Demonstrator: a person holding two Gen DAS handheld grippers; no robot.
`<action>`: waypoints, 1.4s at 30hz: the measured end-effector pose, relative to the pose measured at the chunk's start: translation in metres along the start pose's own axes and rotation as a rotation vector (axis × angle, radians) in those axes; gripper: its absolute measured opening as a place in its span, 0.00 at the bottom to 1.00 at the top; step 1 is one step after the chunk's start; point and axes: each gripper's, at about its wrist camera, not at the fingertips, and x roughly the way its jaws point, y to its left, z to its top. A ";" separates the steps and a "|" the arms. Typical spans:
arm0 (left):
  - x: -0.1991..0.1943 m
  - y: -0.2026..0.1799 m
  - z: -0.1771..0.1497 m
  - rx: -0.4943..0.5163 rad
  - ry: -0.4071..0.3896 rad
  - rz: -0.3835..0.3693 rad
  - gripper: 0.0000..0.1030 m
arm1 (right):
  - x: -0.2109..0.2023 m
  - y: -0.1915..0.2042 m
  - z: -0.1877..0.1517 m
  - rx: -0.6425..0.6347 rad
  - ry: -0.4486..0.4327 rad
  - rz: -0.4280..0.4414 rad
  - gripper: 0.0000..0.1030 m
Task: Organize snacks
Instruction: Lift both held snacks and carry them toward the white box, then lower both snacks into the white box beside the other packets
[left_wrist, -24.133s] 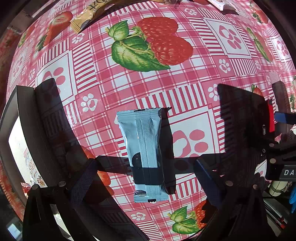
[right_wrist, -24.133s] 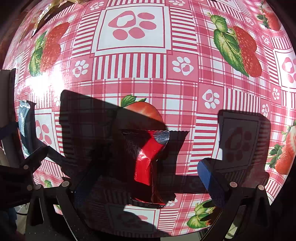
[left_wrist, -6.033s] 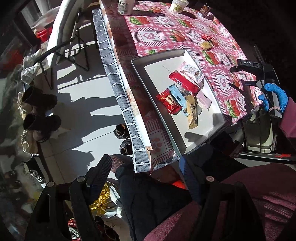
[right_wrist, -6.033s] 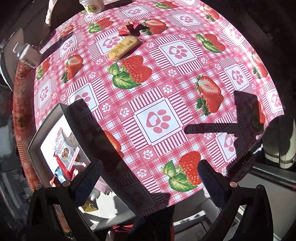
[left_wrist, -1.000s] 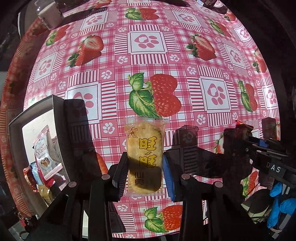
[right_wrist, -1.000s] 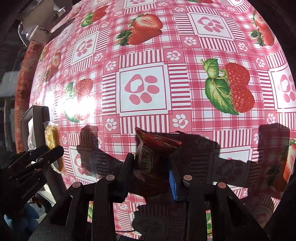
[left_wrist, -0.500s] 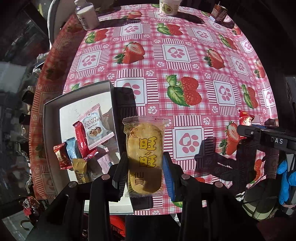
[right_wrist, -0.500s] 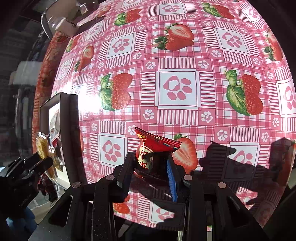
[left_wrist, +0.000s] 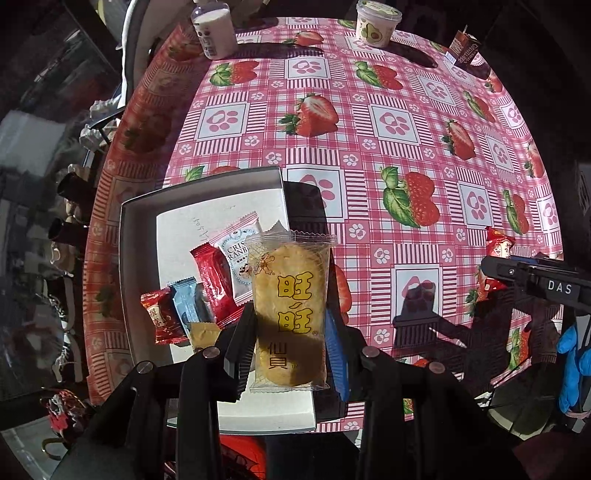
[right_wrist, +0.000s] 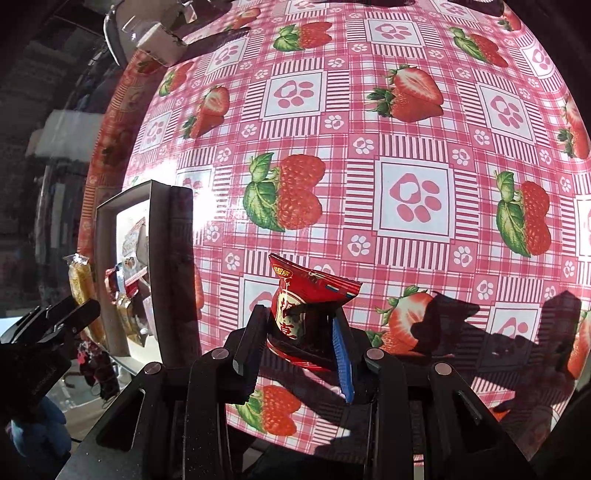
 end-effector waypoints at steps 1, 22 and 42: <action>0.001 0.004 0.000 0.010 0.006 -0.005 0.38 | 0.001 0.002 -0.001 0.008 0.000 -0.001 0.34; -0.010 0.057 -0.007 0.070 -0.058 -0.089 0.38 | 0.004 0.094 0.006 -0.074 -0.007 -0.047 0.34; 0.004 0.105 -0.023 0.060 -0.044 -0.111 0.38 | 0.014 0.211 0.024 -0.225 -0.008 0.004 0.34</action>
